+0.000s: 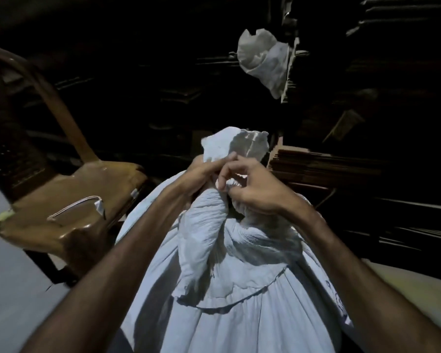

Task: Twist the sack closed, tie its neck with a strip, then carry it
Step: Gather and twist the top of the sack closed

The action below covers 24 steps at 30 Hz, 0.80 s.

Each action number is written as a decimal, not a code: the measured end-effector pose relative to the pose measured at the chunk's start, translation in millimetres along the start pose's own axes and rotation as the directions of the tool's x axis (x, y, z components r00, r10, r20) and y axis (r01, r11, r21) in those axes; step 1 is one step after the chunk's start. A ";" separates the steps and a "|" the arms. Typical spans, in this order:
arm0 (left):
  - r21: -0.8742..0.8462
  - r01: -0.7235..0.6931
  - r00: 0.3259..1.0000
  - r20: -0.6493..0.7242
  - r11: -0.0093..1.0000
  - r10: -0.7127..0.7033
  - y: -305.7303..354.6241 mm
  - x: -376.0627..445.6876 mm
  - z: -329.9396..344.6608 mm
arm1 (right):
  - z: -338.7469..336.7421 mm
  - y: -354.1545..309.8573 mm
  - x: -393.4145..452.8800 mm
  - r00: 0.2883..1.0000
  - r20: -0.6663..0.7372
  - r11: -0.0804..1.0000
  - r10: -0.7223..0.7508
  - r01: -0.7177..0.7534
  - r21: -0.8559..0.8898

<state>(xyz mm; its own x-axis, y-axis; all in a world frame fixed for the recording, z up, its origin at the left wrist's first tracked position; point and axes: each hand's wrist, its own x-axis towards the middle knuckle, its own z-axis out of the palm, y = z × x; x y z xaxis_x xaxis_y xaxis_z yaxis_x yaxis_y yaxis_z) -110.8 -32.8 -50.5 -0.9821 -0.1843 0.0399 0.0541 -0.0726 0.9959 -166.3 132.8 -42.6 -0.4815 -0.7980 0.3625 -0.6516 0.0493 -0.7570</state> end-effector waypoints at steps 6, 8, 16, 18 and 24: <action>0.087 -0.022 0.994 -0.105 0.996 0.031 8.5 20.3 -7.0 | 7.8 1.5 -22.1 0.995 -0.067 0.995 -0.072 0.067 -0.079; 0.051 -0.063 0.977 -0.199 0.997 0.072 8.4 24.8 -13.0 | 8.1 -1.8 -33.8 0.977 -0.186 0.976 -0.107 0.067 -0.207; -0.014 -0.108 0.937 -0.335 0.994 0.097 8.5 45.3 -39.1 | -0.5 1.4 -92.1 0.781 -0.265 0.671 0.566 -0.623 -0.401; 0.000 -0.110 0.944 -0.314 0.994 0.105 10.1 50.2 -38.9 | -3.6 2.8 -96.0 0.737 -0.201 0.677 0.645 -0.674 -0.297; 0.005 -0.069 0.976 -0.207 0.998 0.068 12.2 54.5 -37.2 | -39.4 3.9 -83.5 0.824 -0.284 0.852 0.490 -0.522 -0.043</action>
<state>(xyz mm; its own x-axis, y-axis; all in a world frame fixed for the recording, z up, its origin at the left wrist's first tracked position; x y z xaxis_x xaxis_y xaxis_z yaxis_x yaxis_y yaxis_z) -156.9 -80.2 -39.2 -0.9174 -0.3877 0.0901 0.1206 -0.0549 0.9912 -151.7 223.2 -54.4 -0.8828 -0.4626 0.0820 -0.3292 0.4844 -0.8105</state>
